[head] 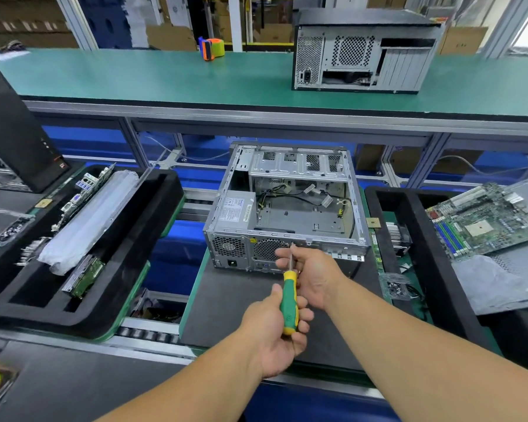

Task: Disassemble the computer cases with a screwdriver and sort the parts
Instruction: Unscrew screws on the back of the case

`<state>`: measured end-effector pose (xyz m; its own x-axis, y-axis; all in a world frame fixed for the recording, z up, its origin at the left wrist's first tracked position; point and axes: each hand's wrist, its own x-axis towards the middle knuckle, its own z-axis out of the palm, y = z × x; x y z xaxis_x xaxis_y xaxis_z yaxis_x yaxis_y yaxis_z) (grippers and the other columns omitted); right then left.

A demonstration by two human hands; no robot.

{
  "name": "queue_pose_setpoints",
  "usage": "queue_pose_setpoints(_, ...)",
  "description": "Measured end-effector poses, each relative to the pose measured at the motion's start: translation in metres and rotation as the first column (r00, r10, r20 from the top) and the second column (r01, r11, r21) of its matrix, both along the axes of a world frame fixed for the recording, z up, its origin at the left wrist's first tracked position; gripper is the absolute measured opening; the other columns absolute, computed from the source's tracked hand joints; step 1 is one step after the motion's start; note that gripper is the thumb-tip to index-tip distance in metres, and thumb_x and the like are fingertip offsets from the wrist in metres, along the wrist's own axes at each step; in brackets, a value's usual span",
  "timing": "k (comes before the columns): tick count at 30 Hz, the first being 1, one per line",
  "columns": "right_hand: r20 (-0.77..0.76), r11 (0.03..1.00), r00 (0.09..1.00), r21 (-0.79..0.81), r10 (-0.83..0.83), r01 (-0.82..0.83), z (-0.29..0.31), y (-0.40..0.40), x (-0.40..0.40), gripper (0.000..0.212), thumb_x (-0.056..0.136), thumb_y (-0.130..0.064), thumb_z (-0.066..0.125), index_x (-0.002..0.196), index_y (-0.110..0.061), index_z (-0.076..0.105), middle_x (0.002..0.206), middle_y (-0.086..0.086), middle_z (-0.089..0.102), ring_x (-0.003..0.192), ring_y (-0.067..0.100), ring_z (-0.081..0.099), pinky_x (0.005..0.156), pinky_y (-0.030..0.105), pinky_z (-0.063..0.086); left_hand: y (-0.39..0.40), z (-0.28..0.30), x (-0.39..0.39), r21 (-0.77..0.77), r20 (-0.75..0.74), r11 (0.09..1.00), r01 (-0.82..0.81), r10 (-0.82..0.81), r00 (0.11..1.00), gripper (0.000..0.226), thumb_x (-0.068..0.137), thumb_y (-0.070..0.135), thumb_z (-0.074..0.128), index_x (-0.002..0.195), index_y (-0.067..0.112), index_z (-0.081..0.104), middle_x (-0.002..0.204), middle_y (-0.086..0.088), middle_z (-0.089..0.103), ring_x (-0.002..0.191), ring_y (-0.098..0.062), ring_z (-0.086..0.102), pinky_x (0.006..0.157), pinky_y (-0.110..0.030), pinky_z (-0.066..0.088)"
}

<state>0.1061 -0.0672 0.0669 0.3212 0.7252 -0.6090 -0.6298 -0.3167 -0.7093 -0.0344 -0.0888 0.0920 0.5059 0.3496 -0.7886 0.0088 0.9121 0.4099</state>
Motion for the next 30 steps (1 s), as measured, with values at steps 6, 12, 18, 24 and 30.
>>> queue_pose_setpoints(6,0.081,0.997,0.994,-0.011,-0.074,0.075,-0.004,0.003,-0.002,0.021,0.099,-0.022,0.066,0.092,-0.004,0.070,0.062,0.003,0.064,0.038,0.004,0.036,0.038,0.017,0.027,-0.005,-0.002,0.000,0.142,-0.019,0.990,0.000,0.003,1.000,0.057,0.092,0.056,0.070,0.117,0.005,0.064,0.075,-0.013,0.064,0.056,-0.018,0.058,0.045,-0.026,0.049)
queue_pose_setpoints(12,0.086,0.994,0.990,-0.002,-0.113,0.113,-0.008,0.004,0.000,0.020,0.091,-0.023,0.077,0.095,-0.005,0.068,0.061,0.003,0.062,0.037,0.005,0.036,0.036,0.019,0.028,-0.008,-0.008,0.002,0.251,-0.098,0.968,-0.007,0.032,0.995,0.030,0.098,0.031,0.072,0.108,0.005,0.061,0.073,-0.010,0.061,0.054,-0.015,0.057,0.051,-0.028,0.054)
queue_pose_setpoints(18,-0.093,0.995,0.992,0.050,-0.080,0.085,-0.004,0.002,0.004,0.033,0.105,-0.023,0.047,0.101,-0.003,0.073,0.066,0.005,0.066,0.046,0.007,0.035,0.044,0.019,0.025,-0.006,-0.005,0.000,0.147,-0.118,0.989,-0.008,0.026,0.993,0.056,0.107,0.053,0.044,0.098,0.005,0.072,0.069,-0.009,0.066,0.051,-0.015,0.054,0.046,-0.026,0.047)
queue_pose_setpoints(24,-0.139,0.990,0.981,0.039,-0.132,0.138,0.000,0.011,0.004,0.032,0.107,-0.016,0.043,0.102,-0.001,0.071,0.069,0.006,0.067,0.050,0.008,0.032,0.045,0.018,0.028,-0.005,-0.002,0.000,0.157,-0.063,0.987,-0.044,0.055,0.996,0.038,0.092,0.040,0.077,0.110,0.008,0.067,0.068,-0.009,0.060,0.050,-0.014,0.047,0.040,-0.022,0.037)
queue_pose_setpoints(30,-0.157,0.988,0.978,0.043,-0.141,0.149,-0.005,0.012,0.004,0.032,0.106,-0.016,0.044,0.101,-0.001,0.072,0.068,0.006,0.068,0.049,0.008,0.033,0.042,0.017,0.029,-0.002,0.002,-0.001,0.125,-0.075,0.992,-0.030,0.039,0.996,0.042,0.106,0.044,0.054,0.106,0.004,0.067,0.075,-0.013,0.070,0.053,-0.016,0.057,0.043,-0.023,0.047)
